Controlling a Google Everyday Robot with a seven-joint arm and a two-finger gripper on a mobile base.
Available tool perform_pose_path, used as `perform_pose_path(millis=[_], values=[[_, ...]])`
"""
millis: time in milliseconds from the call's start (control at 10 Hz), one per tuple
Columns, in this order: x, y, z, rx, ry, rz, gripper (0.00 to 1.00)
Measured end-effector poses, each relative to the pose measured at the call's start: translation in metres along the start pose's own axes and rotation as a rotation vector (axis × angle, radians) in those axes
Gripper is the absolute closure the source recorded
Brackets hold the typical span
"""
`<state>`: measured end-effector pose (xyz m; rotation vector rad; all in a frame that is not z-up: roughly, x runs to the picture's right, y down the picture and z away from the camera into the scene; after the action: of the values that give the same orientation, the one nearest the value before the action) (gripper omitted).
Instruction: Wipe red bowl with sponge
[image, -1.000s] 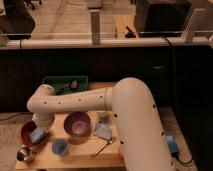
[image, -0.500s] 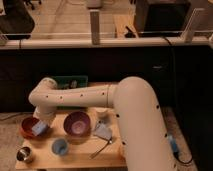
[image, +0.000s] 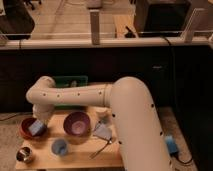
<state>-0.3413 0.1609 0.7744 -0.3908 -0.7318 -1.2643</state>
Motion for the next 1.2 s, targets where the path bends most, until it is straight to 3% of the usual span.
perform_pose_path(millis=[300,600,800,1000,1200], values=[[0.012,-0.015,-0.005,0.01,0.013,-0.033,1.0],[0.01,-0.029,-0.017,0.054,0.03,-0.103,1.0],[-0.004,-0.029,-0.021,0.093,0.012,-0.152,1.0],[-0.018,-0.024,-0.021,0.109,-0.005,-0.174,1.0],[-0.028,-0.015,-0.018,0.088,-0.007,-0.176,1.0]])
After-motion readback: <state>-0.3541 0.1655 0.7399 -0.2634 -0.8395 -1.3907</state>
